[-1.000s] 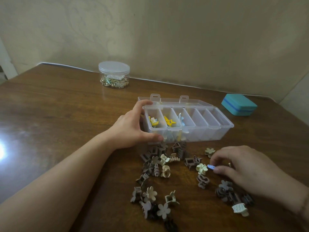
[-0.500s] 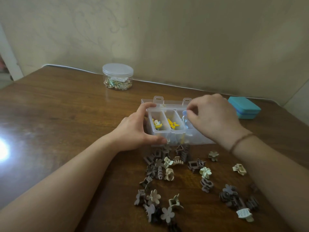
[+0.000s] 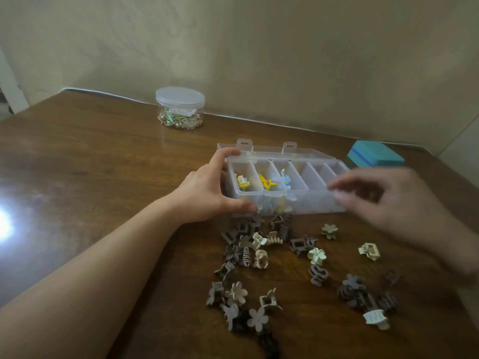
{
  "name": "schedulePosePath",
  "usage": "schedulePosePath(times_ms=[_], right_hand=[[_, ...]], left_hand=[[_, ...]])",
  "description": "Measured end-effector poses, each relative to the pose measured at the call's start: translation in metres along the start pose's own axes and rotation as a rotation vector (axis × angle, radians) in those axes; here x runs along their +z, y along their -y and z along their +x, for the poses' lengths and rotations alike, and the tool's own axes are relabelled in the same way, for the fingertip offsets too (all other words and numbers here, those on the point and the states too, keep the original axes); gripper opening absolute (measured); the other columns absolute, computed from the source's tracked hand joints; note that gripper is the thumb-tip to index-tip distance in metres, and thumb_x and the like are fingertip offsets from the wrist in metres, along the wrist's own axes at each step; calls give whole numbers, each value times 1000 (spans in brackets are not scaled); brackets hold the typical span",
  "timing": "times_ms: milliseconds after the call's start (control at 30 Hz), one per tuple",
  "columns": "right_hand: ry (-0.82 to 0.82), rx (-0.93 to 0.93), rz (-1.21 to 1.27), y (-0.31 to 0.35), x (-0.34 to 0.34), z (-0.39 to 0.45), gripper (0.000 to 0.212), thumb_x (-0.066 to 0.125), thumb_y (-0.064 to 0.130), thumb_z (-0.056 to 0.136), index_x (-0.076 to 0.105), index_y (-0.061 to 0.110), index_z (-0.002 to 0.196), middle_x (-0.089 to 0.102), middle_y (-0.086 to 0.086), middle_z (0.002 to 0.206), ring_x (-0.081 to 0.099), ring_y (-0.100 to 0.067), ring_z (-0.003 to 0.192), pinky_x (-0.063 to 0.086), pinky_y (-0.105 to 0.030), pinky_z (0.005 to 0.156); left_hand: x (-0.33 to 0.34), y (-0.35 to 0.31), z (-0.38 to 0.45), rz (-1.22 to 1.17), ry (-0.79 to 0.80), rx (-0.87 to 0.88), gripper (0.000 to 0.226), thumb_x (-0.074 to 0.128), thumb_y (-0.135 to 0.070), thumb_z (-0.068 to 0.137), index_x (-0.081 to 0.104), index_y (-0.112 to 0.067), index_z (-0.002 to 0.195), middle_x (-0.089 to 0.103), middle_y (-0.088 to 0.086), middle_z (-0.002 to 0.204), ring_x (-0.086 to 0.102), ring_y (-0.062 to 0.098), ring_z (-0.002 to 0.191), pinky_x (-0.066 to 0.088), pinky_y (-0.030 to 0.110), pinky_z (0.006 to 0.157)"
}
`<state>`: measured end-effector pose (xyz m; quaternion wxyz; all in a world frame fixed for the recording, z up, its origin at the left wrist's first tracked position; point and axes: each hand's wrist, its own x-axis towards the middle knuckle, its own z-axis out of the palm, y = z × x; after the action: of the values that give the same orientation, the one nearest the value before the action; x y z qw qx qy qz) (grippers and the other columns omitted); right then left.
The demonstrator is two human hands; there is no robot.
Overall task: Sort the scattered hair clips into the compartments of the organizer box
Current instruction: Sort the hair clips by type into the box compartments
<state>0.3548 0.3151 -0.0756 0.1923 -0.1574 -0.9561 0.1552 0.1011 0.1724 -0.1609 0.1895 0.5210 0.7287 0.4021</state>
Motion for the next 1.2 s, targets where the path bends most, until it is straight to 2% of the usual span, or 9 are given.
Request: schedulePosePath(times_ms=[67, 133, 300, 500, 667, 767, 867, 1067, 1200], right_hand=[[137, -21, -84, 1, 0, -38, 23, 51, 63, 85, 60, 53, 103, 63, 31, 96, 60, 10, 84, 45, -5, 58], [200, -22, -169, -6, 5, -73, 36, 46, 73, 82, 55, 56, 113, 57, 36, 107, 56, 12, 97, 46, -9, 66], [134, 127, -175, -28, 24, -130, 59, 53, 81, 72, 47, 57, 125, 47, 33, 122, 46, -1, 118, 41, -19, 83], [-70, 169, -178, -40, 34, -132, 33, 46, 74, 78, 63, 51, 94, 52, 33, 114, 43, -2, 119, 33, -22, 89], [-142, 195, -150, -52, 40, -123, 3, 63, 53, 82, 61, 51, 84, 56, 31, 108, 46, -3, 116, 33, -20, 92], [-167, 212, -143, -54, 39, -119, 13, 67, 41, 75, 60, 50, 81, 59, 28, 106, 47, -3, 114, 32, -15, 93], [-191, 205, -148, -55, 39, -118, 14, 69, 35, 86, 62, 47, 87, 60, 25, 105, 47, -3, 114, 34, -21, 91], [-298, 106, -107, -41, 19, -69, 5, 60, 39, 89, 64, 36, 90, 61, 18, 99, 50, 2, 107, 34, -16, 85], [-325, -34, -28, -19, 16, -2, 14, 60, 35, 88, 69, 26, 91, 64, 13, 95, 55, -3, 99, 42, -19, 85]], left_hand=[[1, 0, 1, -2, 2, -2, 108, 74, -76, 45, 23, -49, 137, 54, -15, 127, 57, 5, 111, 42, 28, 99], [1, 1, 1, -7, -1, -4, 108, 74, -76, 45, 24, -49, 136, 55, -17, 124, 57, 2, 110, 42, 26, 95], [2, 3, 2, -13, -7, -10, 108, 75, -76, 44, 23, -52, 136, 56, -14, 126, 57, 7, 113, 42, 27, 95], [1, 1, 1, -26, -2, -4, 110, 76, -75, 45, 22, -50, 138, 55, -13, 129, 54, 4, 115, 42, 29, 98], [0, 2, 1, -26, -2, 12, 111, 76, -75, 45, 21, -51, 138, 53, -18, 126, 51, -5, 112, 41, 25, 94], [-1, 3, 0, -38, -2, 38, 111, 82, -73, 46, 24, -50, 138, 52, -27, 117, 52, -16, 102, 40, 8, 81], [-7, 3, -1, -23, -17, 75, 99, 81, -67, 49, 30, -51, 132, 53, -29, 110, 49, -25, 96, 41, -1, 69], [-29, 5, -5, 108, 67, 35, 94, 83, -61, 55, 30, -55, 132, 63, -22, 115, 60, -14, 100, 47, 7, 75], [-51, 2, -16, 236, 96, 0, 96, 78, -73, 49, 30, -60, 131, 62, -24, 112, 59, -13, 100, 47, 13, 78]])
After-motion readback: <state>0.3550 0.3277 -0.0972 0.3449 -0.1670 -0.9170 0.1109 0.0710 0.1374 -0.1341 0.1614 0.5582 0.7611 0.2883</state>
